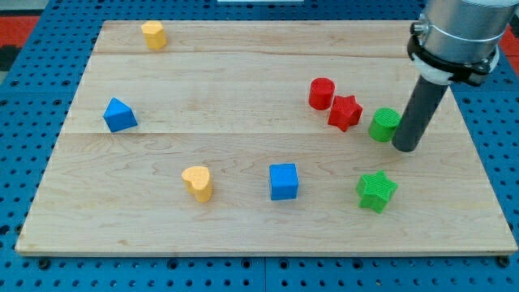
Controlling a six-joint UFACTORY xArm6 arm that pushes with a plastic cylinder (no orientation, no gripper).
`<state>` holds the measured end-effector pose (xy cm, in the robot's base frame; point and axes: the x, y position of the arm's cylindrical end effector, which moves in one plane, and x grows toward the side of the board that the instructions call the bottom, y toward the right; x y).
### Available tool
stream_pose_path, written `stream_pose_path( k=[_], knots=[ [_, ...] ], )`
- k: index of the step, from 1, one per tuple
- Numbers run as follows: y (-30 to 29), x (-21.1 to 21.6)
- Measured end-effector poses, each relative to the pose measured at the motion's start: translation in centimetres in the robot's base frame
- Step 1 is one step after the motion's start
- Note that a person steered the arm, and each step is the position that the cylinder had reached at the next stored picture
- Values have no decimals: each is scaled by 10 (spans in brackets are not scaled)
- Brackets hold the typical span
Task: Separate the green circle from the red star
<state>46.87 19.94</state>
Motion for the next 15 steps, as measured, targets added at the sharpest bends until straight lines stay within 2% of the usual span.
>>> stream_pose_path(
  k=[1, 2, 3, 4, 5, 6, 7, 8, 9, 10, 11, 12, 13, 14, 15],
  knots=[
    [-7, -41],
    [3, -53],
    [5, -51],
    [11, -21],
    [3, -68],
    [18, -95],
    [57, -59],
    [47, -19],
    [14, -30],
    [-2, -66],
    [37, -14],
    [-14, -16],
    [-20, -42],
    [-17, -107],
    [8, -104]
  ],
)
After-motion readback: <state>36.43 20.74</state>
